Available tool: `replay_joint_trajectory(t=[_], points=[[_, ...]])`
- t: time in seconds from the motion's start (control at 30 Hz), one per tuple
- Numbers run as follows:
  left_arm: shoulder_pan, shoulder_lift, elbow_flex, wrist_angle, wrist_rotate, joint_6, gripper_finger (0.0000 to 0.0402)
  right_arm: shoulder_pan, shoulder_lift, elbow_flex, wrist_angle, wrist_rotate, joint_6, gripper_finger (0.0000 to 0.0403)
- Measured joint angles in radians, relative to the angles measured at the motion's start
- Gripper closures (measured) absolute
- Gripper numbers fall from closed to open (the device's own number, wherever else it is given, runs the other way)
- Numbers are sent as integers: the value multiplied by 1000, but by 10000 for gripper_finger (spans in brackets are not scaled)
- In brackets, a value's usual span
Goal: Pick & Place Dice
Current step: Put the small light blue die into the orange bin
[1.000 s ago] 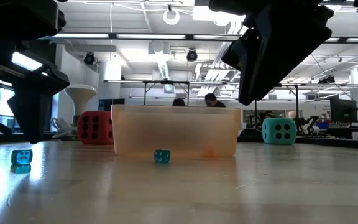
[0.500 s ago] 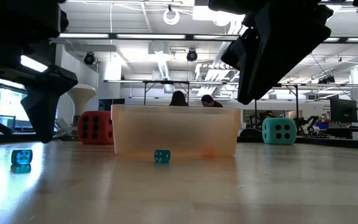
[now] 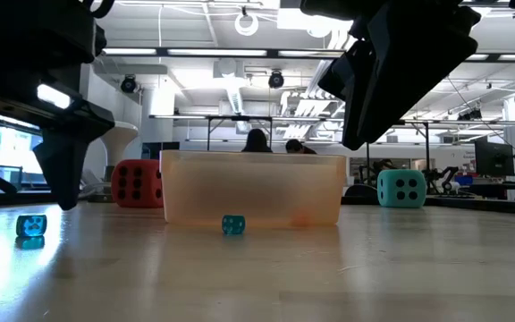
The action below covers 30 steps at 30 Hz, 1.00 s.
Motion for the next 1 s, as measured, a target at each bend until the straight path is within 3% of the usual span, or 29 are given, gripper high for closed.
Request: replay_joint_trajectory(t=[1.0], points=[[0, 0, 0, 51, 2, -2, 2, 0, 0, 0, 9, 1, 0, 318]])
